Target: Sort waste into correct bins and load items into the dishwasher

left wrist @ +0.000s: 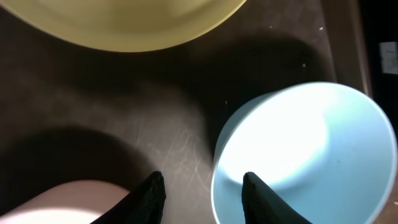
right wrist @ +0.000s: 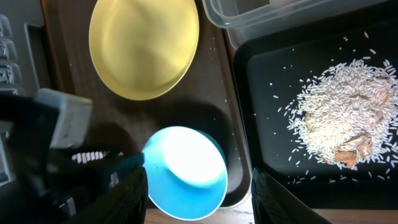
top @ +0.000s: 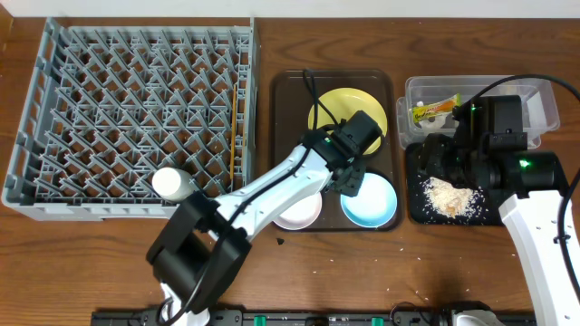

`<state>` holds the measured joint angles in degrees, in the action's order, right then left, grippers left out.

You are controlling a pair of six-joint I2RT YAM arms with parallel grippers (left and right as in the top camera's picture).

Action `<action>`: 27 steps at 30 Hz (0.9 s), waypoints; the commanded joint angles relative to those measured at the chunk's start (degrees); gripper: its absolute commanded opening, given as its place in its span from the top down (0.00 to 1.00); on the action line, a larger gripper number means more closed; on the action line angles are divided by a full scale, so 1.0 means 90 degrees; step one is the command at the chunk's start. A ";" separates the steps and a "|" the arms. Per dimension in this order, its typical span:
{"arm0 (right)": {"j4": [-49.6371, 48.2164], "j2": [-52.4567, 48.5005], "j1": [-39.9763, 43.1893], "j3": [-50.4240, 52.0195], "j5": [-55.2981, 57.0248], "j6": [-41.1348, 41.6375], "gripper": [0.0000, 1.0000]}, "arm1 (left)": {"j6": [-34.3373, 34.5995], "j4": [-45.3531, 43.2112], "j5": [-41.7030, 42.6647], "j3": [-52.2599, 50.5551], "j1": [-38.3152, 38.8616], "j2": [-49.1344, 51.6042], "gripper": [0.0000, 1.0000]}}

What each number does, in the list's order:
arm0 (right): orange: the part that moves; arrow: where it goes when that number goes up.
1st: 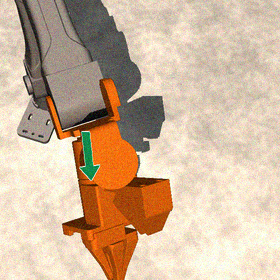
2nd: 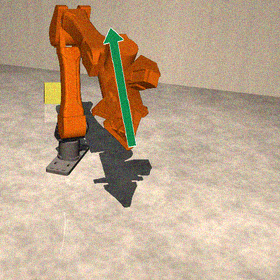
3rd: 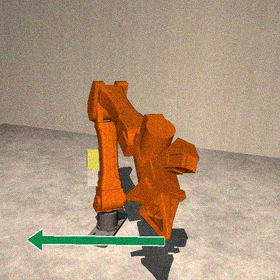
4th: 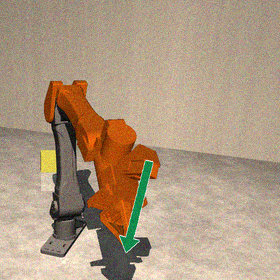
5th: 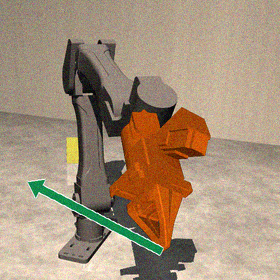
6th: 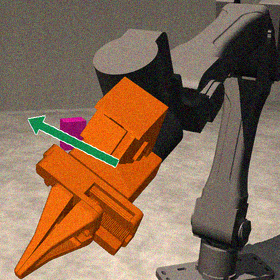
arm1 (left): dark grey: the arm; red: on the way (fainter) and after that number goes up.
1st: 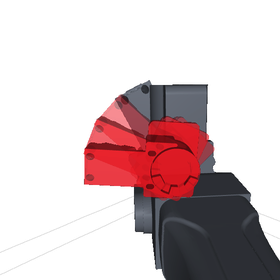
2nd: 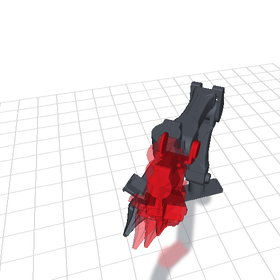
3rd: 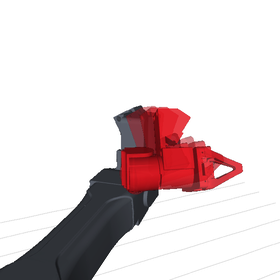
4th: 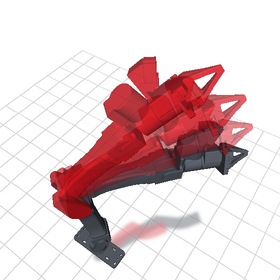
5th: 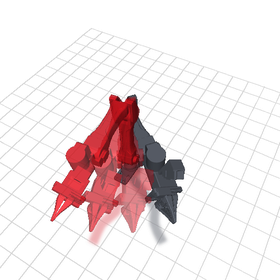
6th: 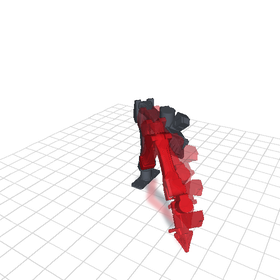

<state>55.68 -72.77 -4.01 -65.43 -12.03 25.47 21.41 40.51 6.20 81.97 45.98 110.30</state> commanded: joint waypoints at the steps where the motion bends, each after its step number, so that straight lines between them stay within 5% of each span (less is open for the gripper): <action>1: 0.0010 0.0027 0.0034 -0.0056 -0.0046 0.0070 0.48 | 0.0032 -0.0034 0.0136 -0.0092 0.0032 0.0340 0.58; 6: 0.0007 0.0027 0.0034 -0.0056 -0.0046 0.0070 0.48 | 0.0032 -0.0092 0.0452 -0.0092 0.0085 0.0746 0.62; 12: 0.0007 0.0027 0.0034 -0.0056 -0.0049 0.0070 0.48 | 0.0032 -0.0265 0.0427 -0.0092 0.0085 0.0821 0.92; 27: 0.0039 0.0027 0.0034 -0.0056 -0.0049 0.0070 0.48 | -0.0017 -0.0036 -0.0153 -0.0027 0.0078 -0.0117 0.93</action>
<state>55.90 -72.77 -4.01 -65.43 -12.03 25.47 21.82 39.59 8.10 81.28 46.72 113.51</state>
